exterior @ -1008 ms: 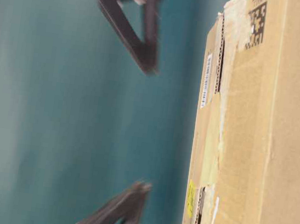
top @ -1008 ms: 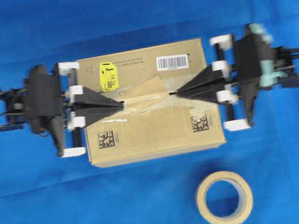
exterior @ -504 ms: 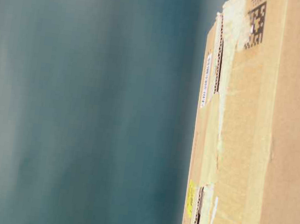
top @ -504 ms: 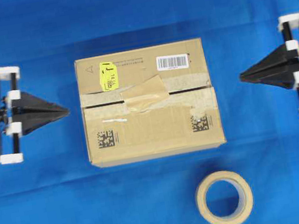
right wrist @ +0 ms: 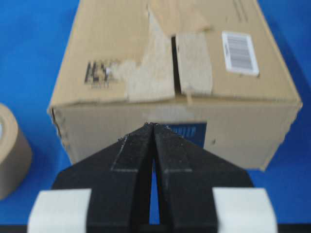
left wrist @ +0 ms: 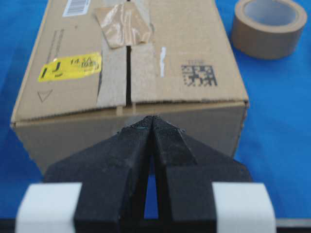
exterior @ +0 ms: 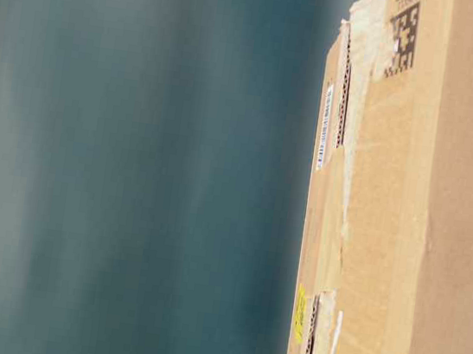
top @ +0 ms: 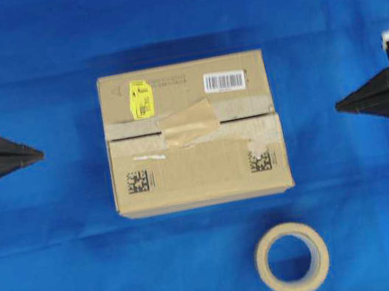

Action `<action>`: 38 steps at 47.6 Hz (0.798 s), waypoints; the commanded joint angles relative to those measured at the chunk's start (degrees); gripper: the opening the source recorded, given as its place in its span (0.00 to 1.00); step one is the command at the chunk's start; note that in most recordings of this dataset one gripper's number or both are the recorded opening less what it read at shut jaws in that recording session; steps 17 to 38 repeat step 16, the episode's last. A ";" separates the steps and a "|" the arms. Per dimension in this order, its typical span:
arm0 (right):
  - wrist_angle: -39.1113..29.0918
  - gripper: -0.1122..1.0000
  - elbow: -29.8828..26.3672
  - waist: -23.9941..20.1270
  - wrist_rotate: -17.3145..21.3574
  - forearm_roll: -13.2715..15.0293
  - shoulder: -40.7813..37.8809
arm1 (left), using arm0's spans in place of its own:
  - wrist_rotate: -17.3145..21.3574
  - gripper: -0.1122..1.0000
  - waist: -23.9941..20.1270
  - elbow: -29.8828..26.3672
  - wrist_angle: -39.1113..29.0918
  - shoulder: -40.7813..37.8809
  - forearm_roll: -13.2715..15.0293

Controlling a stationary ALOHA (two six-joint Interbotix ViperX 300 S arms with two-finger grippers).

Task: Apply tape along the seams of the closed cardboard box to seal it securely.

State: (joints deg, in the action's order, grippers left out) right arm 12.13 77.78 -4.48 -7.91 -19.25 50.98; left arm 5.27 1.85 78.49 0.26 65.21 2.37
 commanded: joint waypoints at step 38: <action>0.62 0.10 -0.18 -0.09 0.09 0.09 -0.26 | -0.09 0.10 0.00 -0.26 0.26 -0.09 0.09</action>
